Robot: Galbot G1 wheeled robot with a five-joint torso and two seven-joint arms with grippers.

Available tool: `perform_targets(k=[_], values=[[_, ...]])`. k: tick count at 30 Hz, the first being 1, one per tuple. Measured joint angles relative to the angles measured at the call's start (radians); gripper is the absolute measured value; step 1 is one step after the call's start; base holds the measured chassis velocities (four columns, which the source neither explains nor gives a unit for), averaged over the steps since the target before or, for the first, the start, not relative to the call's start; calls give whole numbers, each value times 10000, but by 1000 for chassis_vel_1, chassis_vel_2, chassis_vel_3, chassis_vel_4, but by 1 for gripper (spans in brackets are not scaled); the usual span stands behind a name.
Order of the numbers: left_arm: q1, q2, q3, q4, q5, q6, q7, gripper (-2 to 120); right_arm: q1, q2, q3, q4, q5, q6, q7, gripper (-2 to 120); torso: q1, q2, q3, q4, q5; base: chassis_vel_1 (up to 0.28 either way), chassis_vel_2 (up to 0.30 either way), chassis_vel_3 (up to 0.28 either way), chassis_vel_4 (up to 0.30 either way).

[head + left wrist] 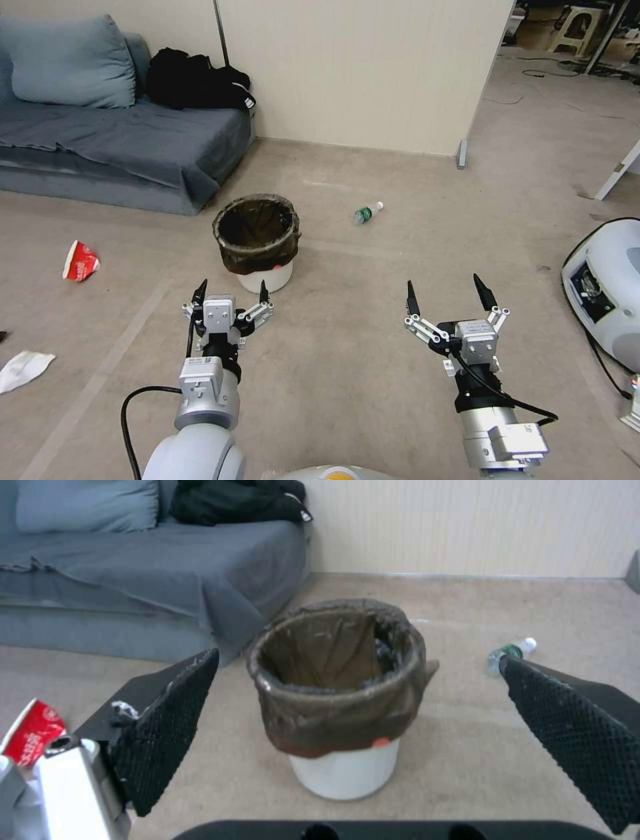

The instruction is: Pick up the trash bin, then pick up the garbage from the floor and place it into the trash bin.

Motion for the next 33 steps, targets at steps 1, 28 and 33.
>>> perform_targets(k=[1,28,33], values=[[-4,-6,2,0,1,0,0,100,0,0,0,-2,0,4,-2,100,0,0,0,-1,-3,-120,150,165,-145],[-36,-45,-10,7,-8,1,0,100,-1,-1,-7,-46,55,113,-33,100,0,0,0,-1,-1,-95,97,97,-97],[-39,-47,-9,7,-10,2,0,100,-1,-1,-10,-46,59,113,-32,100,0,0,0,-2,-1,-104,83,108,-91]])
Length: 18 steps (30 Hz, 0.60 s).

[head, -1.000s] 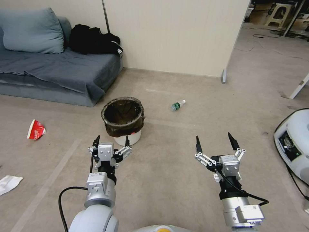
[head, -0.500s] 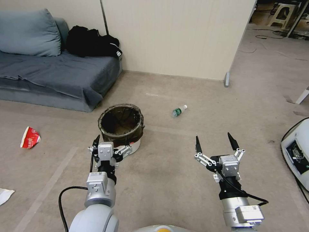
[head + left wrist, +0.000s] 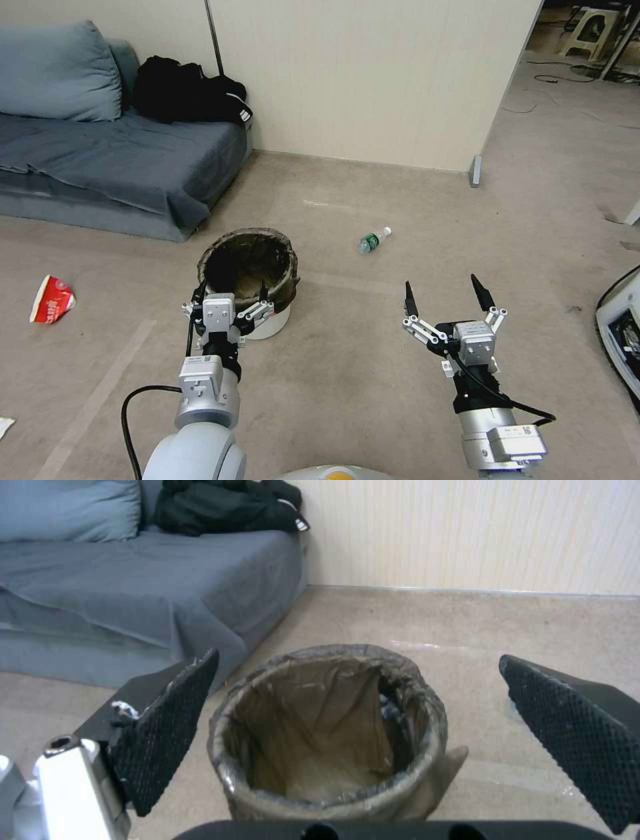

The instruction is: Pick up the trash bin, then pick up the garbage from the floor and place it into the trash bin.

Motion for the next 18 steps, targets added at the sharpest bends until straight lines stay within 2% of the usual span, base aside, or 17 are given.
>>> perform_targets(k=[18], values=[[-8,-9,-30,-10,-12,1,-9,100,-5,0,-10,0,6,0,0,100,0,0,0,0,-1,-88,91,86,-86]])
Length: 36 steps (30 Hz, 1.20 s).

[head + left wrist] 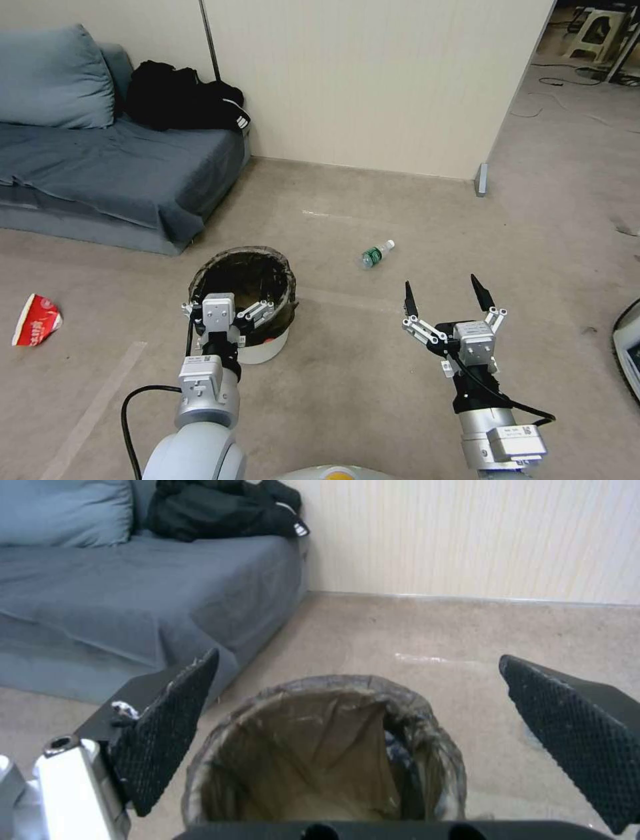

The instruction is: Pick up the trash bin, then pick up the garbage from the floor and place it into the trash bin.

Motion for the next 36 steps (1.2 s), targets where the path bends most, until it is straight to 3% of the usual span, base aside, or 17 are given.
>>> perform_targets(k=[20,29,36], values=[[-92,-94,-370,-120,-415,76,-48,100,8,0,34,-21,-74,741,-281,100,1,0,0,0,0,-38,40,38,-40],[-644,-138,-1237,-218,-1489,622,-326,100,13,0,42,-90,-114,874,-299,100,0,0,0,-1,-1,0,0,0,0],[-1042,-195,-2244,393,-2433,1316,-1121,100,43,0,36,-202,-120,941,-274,100,1,0,0,0,-1,0,0,0,0]])
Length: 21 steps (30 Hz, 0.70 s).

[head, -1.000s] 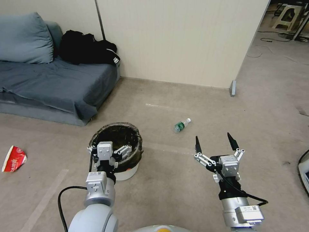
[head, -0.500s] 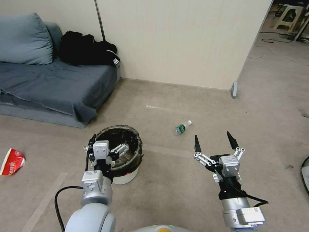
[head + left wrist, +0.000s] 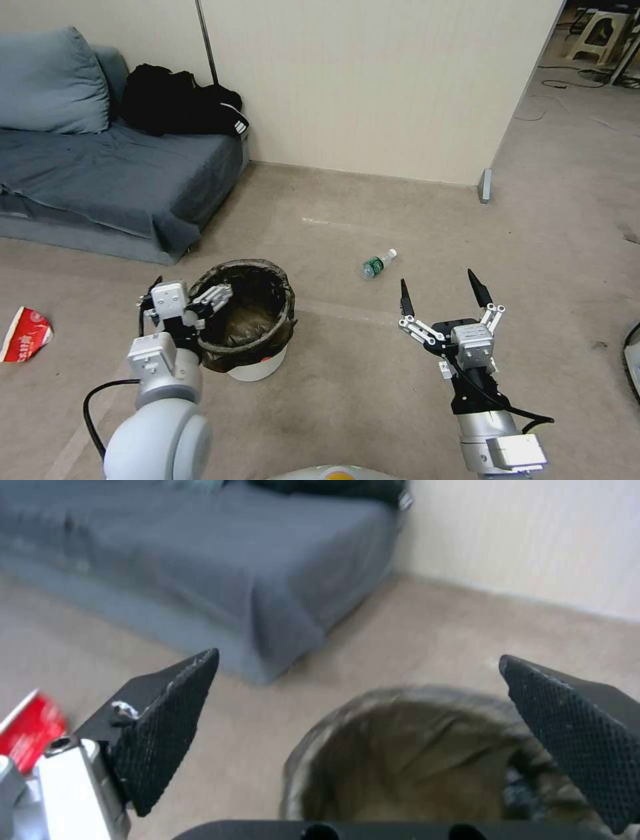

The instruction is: Pick up the trash bin, then pick up the garbage from the floor and place it into the trash bin.

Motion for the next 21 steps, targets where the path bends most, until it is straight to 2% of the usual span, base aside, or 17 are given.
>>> perform_targets(k=[8,16,21], values=[[-300,-24,-153,851,-1111,695,-829,100,1,0,-20,-18,-42,4,101,100,-1,0,0,-1,1,0,0,0,0],[-466,26,-145,1436,-1790,1250,-884,100,7,0,-62,-32,-104,2,174,100,0,0,0,0,1,0,0,0,0],[-464,38,-93,1459,-2104,1590,-817,100,3,0,-60,-32,-140,13,175,100,-1,0,0,-1,2,0,0,0,0]])
